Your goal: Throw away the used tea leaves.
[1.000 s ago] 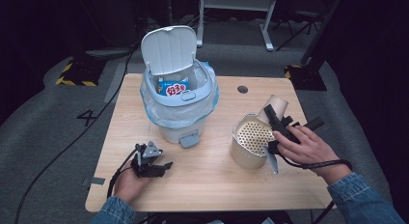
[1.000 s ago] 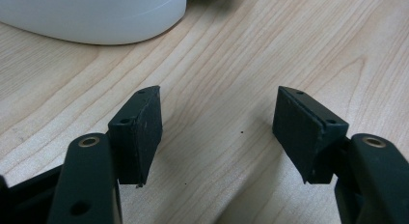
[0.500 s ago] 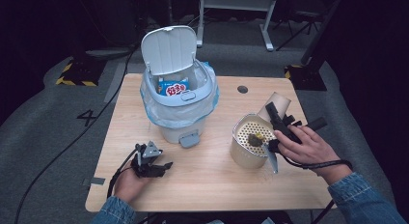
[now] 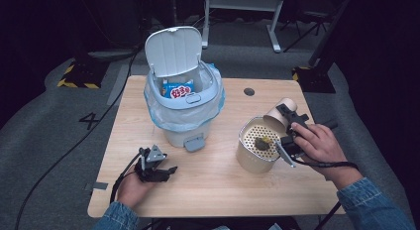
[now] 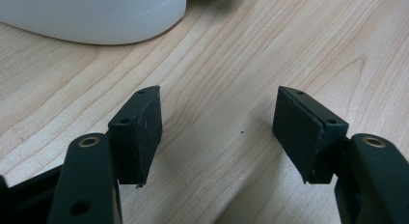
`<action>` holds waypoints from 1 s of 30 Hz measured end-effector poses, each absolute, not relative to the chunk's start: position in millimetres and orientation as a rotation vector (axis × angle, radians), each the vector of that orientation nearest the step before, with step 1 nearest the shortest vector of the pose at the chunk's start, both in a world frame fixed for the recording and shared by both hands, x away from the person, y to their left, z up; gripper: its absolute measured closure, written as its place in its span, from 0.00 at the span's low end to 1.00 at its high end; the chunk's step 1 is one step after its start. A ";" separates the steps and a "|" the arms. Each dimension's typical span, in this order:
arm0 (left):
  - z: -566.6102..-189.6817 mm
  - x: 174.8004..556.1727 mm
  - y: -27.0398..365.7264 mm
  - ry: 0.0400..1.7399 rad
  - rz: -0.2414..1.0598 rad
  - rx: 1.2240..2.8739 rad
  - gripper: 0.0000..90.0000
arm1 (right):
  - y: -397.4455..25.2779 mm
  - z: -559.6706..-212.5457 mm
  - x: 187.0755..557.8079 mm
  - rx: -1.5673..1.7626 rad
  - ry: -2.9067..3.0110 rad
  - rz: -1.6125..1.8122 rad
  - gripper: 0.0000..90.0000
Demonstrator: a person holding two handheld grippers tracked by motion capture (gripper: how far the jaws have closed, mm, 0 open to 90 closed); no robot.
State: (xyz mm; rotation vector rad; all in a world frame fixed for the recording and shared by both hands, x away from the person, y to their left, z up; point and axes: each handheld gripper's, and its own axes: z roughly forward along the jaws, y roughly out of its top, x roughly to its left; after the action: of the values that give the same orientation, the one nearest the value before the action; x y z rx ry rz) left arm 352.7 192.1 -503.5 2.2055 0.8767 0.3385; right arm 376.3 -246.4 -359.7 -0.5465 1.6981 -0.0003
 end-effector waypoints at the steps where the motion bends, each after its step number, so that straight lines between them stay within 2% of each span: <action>1: -503.5 352.7 192.1 0.877 0.339 2.206 0.39 | -248.4 -357.5 378.1 -0.512 1.730 0.068 0.35; 7: -503.5 352.7 192.1 0.876 0.338 2.206 0.39 | -257.7 -349.0 383.6 -0.270 1.909 0.392 0.35; 16: -503.5 352.6 192.6 0.873 0.340 2.207 0.39 | -279.0 -337.6 398.4 0.286 2.172 1.001 0.34; 26: -503.4 352.6 192.6 0.874 0.340 2.207 0.39 | -301.0 -342.5 414.9 0.562 2.317 1.496 0.34; 30: -503.4 352.6 192.6 0.874 0.339 2.207 0.39 | -307.5 -343.8 418.8 0.665 2.362 1.568 0.34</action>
State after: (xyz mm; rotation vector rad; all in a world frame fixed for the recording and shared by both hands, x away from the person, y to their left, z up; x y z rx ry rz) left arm 352.6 192.6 -503.4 2.2069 0.8740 0.3391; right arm 418.8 -307.5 -343.8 0.6649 2.3617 1.5678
